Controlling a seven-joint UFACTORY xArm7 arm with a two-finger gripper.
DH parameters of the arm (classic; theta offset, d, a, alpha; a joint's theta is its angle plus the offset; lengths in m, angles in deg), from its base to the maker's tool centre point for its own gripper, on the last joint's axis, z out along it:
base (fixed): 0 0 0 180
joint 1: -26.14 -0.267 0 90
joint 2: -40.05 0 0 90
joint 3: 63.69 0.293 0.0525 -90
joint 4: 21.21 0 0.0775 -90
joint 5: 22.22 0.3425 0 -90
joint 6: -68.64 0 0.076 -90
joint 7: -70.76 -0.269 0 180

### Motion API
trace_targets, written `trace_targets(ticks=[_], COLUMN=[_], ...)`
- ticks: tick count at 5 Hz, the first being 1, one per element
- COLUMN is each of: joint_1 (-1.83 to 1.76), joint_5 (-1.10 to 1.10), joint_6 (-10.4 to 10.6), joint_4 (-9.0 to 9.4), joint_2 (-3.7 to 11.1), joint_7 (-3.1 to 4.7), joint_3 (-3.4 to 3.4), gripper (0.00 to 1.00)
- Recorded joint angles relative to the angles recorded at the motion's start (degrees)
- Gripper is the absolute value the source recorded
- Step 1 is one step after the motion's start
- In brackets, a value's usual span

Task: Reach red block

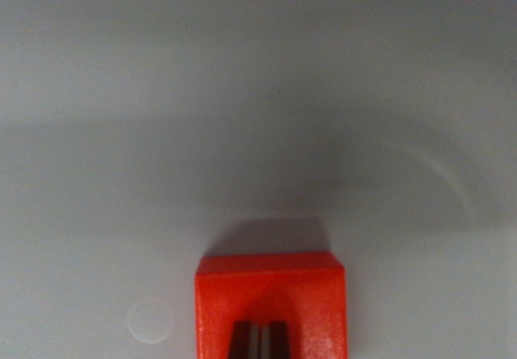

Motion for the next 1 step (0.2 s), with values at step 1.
trace_targets(ticks=[1], joint_1=[0.0], joint_5=[0.0], joint_6=[0.0], joint_4=[0.0], joint_2=[0.0], joint_7=[0.0], joint_3=[0.0], gripper=[0.0])
